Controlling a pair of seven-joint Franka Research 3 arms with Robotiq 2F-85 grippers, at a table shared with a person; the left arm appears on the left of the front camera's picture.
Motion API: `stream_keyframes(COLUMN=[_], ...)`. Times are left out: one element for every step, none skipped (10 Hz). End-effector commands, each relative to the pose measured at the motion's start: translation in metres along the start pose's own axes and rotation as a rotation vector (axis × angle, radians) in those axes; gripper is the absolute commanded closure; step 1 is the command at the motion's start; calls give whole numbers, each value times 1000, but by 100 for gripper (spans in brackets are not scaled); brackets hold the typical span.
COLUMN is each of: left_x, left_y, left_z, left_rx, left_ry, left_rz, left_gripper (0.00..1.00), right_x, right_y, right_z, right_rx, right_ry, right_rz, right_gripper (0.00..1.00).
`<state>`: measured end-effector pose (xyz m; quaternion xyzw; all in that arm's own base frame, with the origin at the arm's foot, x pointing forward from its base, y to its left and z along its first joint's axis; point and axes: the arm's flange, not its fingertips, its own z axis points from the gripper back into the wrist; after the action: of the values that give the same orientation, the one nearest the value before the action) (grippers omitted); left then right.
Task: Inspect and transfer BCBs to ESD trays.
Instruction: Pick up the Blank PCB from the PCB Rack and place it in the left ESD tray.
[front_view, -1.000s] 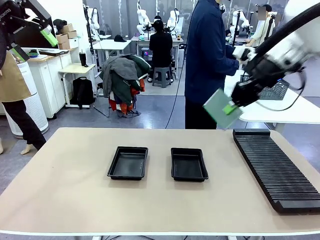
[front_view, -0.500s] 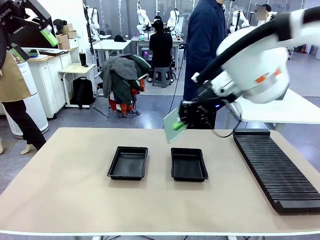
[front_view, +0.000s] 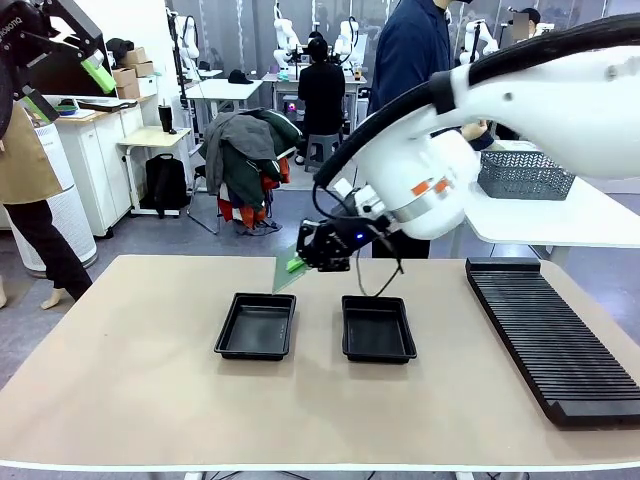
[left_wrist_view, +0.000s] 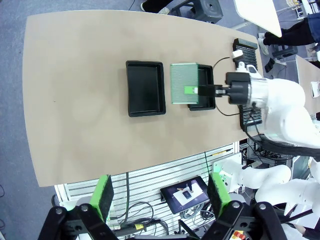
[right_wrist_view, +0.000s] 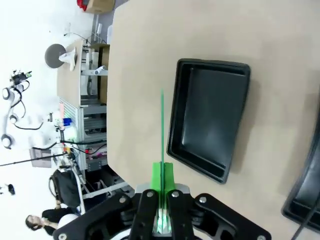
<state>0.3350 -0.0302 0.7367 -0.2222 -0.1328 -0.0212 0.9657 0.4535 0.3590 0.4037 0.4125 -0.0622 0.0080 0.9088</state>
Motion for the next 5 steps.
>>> stream_keyframes(left_x=[-1, -1, -1, -1, -1], left_y=[1, 1, 1, 1, 1], left_z=[0, 0, 0, 0, 0], left_rx=[-1, -1, -1, -1, -1], left_ry=[-2, -2, -2, -2, -2], left_rz=[2, 2, 2, 2, 2], left_gripper=[0, 0, 0, 0, 0], right_x=[6, 6, 6, 7, 5], right_y=[4, 3, 0, -3, -8], right_z=[-34, -48, -60, -71, -81], right_rx=[33, 39, 47, 54, 52], right_ry=[0, -4, -5, 9, 15], right_rz=[-6, -22, -35, -43, -55], right_gripper=[98, 98, 98, 98, 98])
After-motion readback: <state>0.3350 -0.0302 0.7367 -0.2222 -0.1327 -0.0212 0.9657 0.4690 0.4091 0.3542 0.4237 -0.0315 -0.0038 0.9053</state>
